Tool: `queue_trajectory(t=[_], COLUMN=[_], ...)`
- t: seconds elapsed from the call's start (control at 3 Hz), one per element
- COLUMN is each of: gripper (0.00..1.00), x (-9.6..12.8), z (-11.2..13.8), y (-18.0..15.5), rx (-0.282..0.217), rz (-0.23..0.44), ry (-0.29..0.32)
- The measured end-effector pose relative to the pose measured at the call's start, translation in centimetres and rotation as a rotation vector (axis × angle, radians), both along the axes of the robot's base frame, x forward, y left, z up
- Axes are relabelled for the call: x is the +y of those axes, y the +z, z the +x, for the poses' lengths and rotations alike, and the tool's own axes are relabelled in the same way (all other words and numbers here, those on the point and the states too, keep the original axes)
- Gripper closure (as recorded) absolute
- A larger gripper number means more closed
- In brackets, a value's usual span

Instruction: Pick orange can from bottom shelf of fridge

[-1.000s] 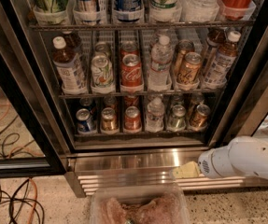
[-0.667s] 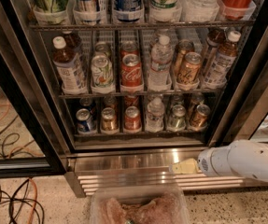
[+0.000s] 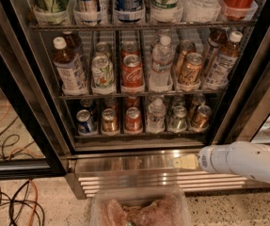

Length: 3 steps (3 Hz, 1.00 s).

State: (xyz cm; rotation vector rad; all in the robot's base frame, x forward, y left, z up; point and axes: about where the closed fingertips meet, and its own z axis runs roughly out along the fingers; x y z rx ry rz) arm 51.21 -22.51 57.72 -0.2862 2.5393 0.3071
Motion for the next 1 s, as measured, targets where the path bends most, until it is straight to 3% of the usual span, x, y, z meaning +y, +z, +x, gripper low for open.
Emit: queue_trajectory(t=[0.67,1.0], gripper=[0.0,0.0], x=[-0.8,-0.8], z=[2.8,2.8], y=[0.4,0.4], rx=[-0.058,-0.058], rz=[-0.028,-0.028], ry=[-0.024,-0.024])
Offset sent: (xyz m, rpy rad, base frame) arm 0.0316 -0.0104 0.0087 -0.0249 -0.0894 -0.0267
